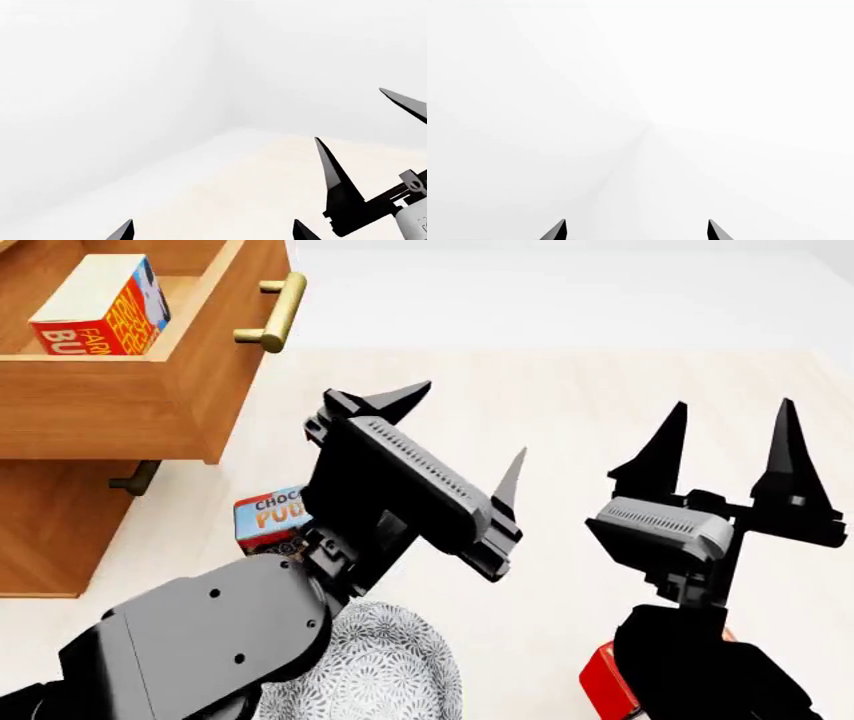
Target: Put the butter at the front in the top drawer of the cabinet and close it.
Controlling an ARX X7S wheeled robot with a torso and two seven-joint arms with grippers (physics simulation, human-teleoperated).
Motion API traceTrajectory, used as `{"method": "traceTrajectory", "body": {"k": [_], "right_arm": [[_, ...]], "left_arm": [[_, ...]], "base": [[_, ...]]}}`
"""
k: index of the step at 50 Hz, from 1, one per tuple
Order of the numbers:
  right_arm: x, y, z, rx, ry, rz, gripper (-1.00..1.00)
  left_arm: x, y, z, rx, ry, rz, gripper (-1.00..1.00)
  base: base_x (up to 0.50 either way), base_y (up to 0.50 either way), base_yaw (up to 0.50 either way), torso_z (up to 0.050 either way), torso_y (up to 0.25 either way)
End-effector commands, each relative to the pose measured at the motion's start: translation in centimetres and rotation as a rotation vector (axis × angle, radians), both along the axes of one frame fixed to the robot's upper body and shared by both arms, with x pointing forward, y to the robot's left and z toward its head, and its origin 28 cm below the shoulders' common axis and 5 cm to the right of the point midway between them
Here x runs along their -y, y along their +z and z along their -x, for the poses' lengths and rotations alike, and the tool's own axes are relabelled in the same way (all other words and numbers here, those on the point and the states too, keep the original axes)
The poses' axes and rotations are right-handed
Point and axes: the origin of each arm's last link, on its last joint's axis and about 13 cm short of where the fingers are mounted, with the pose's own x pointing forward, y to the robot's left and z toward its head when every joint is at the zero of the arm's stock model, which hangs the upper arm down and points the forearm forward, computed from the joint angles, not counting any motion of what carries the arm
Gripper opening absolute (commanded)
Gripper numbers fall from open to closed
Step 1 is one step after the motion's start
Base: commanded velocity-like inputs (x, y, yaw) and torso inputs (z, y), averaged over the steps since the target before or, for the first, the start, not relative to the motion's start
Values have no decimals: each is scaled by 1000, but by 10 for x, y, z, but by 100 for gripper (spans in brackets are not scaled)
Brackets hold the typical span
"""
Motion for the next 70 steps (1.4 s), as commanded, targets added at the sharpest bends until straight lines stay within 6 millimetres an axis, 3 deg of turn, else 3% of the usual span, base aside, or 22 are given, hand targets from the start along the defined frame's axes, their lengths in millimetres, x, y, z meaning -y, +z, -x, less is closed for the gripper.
{"method": "traceTrajectory", "body": {"k": [1,22,70], "right_arm": [[0,-2,1,-4,-2,-4,100],[1,-4,1,-4,-3,-11,100],[-2,-7,-5,-16,10,-15,100]], "left_arm": [[0,-12,-29,-81,69,-13,100],[-9,-21,-54,-140,198,-28,100],[-30,-14,-53,-98,267,-76,100]], "base": [[0,0,0,0,0],[0,0,0,0,0],[0,0,0,0,0]]}}
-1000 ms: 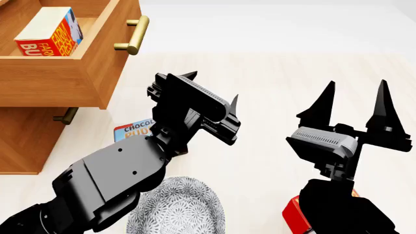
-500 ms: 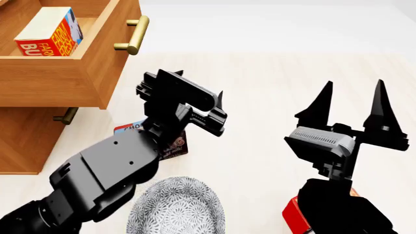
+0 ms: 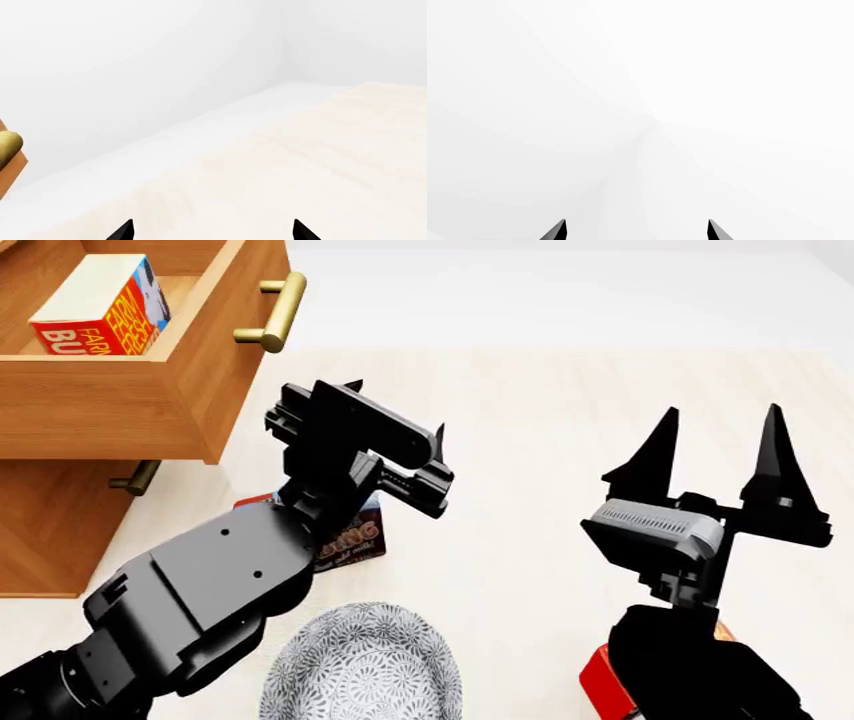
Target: Put the butter at the front in the top drawer of the cabinet and close it.
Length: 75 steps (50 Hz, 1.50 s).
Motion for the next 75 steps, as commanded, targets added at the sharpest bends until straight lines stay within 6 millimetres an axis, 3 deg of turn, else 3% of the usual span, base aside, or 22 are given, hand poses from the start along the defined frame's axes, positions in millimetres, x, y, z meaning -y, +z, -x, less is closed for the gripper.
{"method": "traceTrajectory", "body": {"k": [1,58,75], "right_arm": [[0,-1,-1,-2,2,-4,100],[-3,-3,-2,-18,3,3,100],[-4,-3,-4,-22,7,7,100]], "left_arm": [[-6,3,0,13,18,-14,100],[-46,14,-30,16,164,-16,100],[-76,17,-27,9,248,-6,100]], "base": [[0,0,0,0,0],[0,0,0,0,0],[0,0,0,0,0]]}}
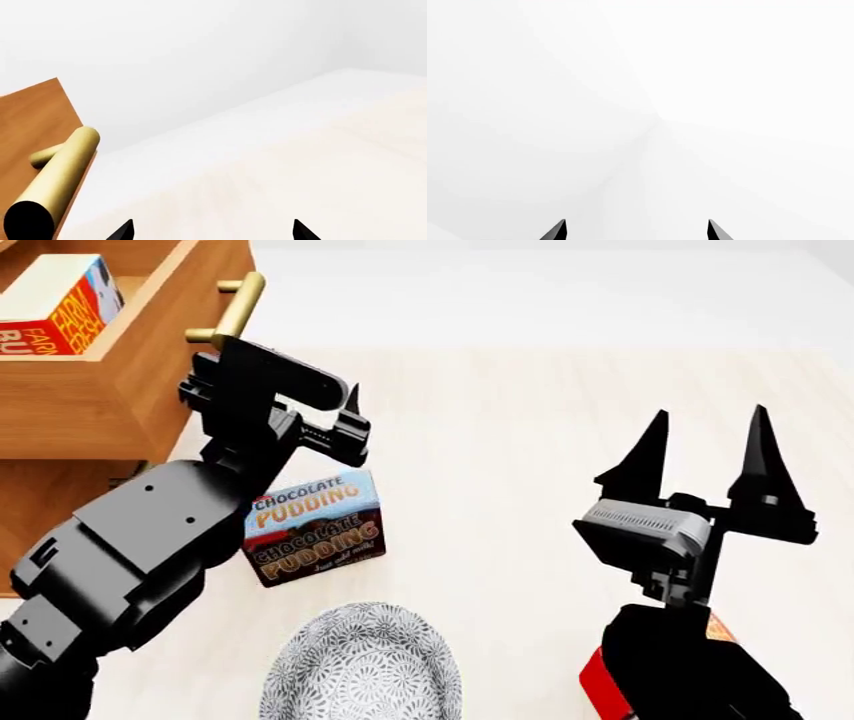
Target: Put the butter at the front in the top drawer of the cabinet and close it.
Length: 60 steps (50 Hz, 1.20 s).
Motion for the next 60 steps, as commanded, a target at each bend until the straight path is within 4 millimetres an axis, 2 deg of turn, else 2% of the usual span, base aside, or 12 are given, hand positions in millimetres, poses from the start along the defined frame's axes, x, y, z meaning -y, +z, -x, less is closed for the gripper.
{"method": "traceTrajectory", "body": {"k": [1,13,31,60], "right_arm": [[-1,0,-1,-3,2,5,100],[-2,3,-1,-1,1,13,100],[-2,0,-3,-17,-3,18,100],[1,-1,5,-17,-22,13,100]], "left_arm": [[-22,1,1,4,77,-5,100],[-46,-1,3,2,165,-15,100],[-75,15,7,21,262,11,100],[-136,22,-21,-29,592,-9,100]], "base": [[0,0,0,0,0],[0,0,0,0,0],[0,0,0,0,1],[0,0,0,0,1]]}}
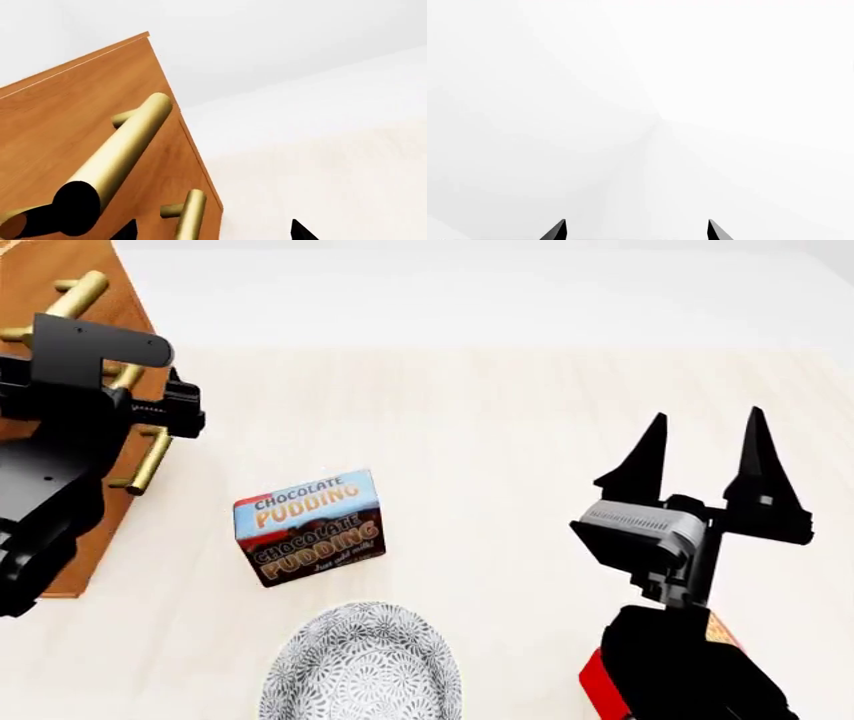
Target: Put the butter at the front in the top drawer of the cabinet and close it.
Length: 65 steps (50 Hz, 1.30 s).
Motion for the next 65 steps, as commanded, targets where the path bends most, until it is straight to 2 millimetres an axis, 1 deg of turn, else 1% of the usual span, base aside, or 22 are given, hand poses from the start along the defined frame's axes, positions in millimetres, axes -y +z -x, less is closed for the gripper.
{"method": "traceTrajectory", "body": {"k": [1,10,14,23,30,38,49,57,65], "right_arm": [[1,0,4,1,-8,-1,100],[3,2,9,1,-20,-3,100],[3,1,9,0,-22,-4,100],[4,-1,10,-4,-26,-7,100],[4,-2,10,-7,-27,-12,100],[5,-5,9,-8,-26,-19,100],[3,-7,7,-9,-19,-24,100],[2,-7,7,-6,-15,-28,100],[1,-6,7,-2,-11,-30,100]], "left_arm": [[-25,12,-9,25,140,-25,100],[-42,5,-14,3,220,-47,100],[-48,6,-14,-4,240,-52,100],[-50,13,-9,7,209,-48,100],[-49,12,-8,11,193,-41,100],[-42,11,-1,20,151,-41,100],[-17,11,26,64,-12,-37,100],[0,1,40,49,-133,12,100],[3,-9,41,21,-180,52,100]], "base": [[0,0,0,0,0],[0,0,0,1,0],[11,6,2,0,0],[11,9,6,0,0],[0,0,0,0,-3],[4,6,6,0,-1],[0,0,1,1,0],[0,0,0,0,0],[0,0,0,0,0]]}}
